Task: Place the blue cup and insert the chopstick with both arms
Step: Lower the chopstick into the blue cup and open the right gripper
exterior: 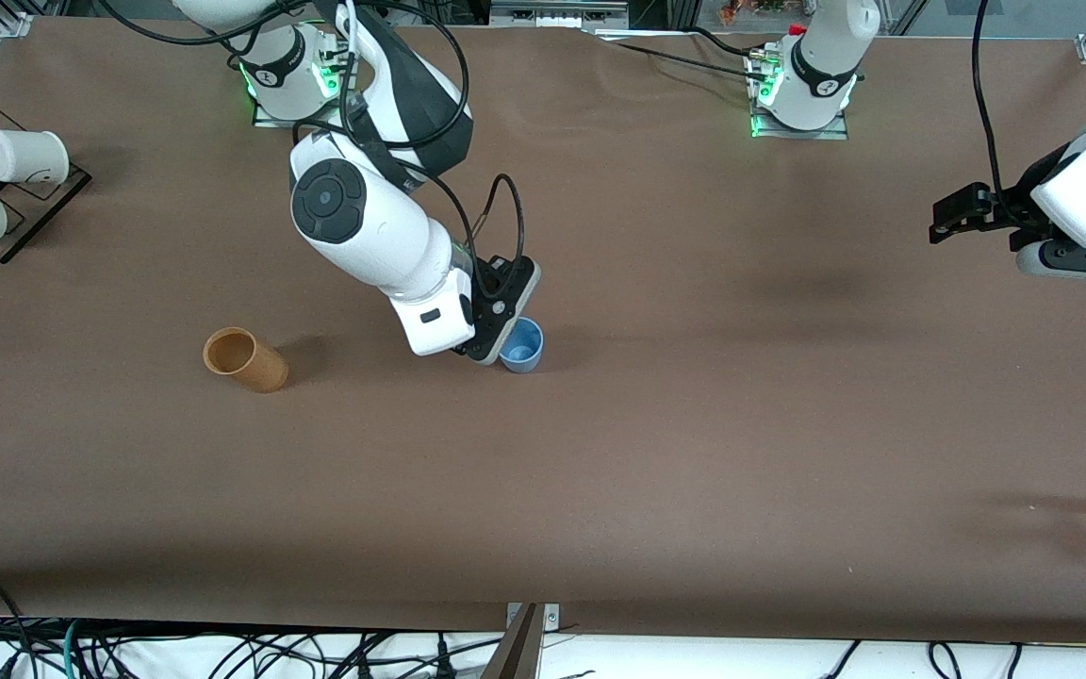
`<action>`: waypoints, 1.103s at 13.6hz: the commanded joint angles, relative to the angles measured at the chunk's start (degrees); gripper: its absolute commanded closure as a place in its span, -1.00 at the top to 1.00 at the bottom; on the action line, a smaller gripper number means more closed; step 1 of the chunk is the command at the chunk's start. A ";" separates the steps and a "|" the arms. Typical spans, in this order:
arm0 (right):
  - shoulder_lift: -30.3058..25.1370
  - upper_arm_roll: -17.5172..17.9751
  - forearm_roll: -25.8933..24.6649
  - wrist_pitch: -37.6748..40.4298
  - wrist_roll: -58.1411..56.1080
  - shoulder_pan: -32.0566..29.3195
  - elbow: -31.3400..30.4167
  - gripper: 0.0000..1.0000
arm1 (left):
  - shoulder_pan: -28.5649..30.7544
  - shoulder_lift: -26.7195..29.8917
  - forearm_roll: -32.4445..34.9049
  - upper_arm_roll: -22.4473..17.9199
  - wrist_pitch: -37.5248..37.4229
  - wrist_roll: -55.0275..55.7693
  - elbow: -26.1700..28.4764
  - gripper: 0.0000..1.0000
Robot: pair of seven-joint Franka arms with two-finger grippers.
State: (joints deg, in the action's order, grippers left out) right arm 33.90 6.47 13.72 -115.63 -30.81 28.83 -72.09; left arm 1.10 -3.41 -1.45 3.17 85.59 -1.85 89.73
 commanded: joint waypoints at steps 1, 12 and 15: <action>0.11 -0.14 -1.24 -2.05 1.27 0.53 -0.33 -0.79 | 0.04 -0.55 -1.28 -0.01 -0.25 -1.05 -1.31 1.00; -2.08 -1.80 -1.42 2.49 3.65 0.44 -0.15 1.00 | 0.04 -0.55 -1.28 -0.01 -0.25 -1.05 -1.31 1.00; -5.33 -9.61 -1.77 10.23 3.65 0.53 -0.15 1.00 | 0.04 -0.55 -1.28 -0.01 -0.25 -1.05 -1.31 1.00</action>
State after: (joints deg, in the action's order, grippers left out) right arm 31.49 1.19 12.74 -110.19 -27.98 29.35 -71.79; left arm 1.09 -3.41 -1.45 3.18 85.59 -1.85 89.73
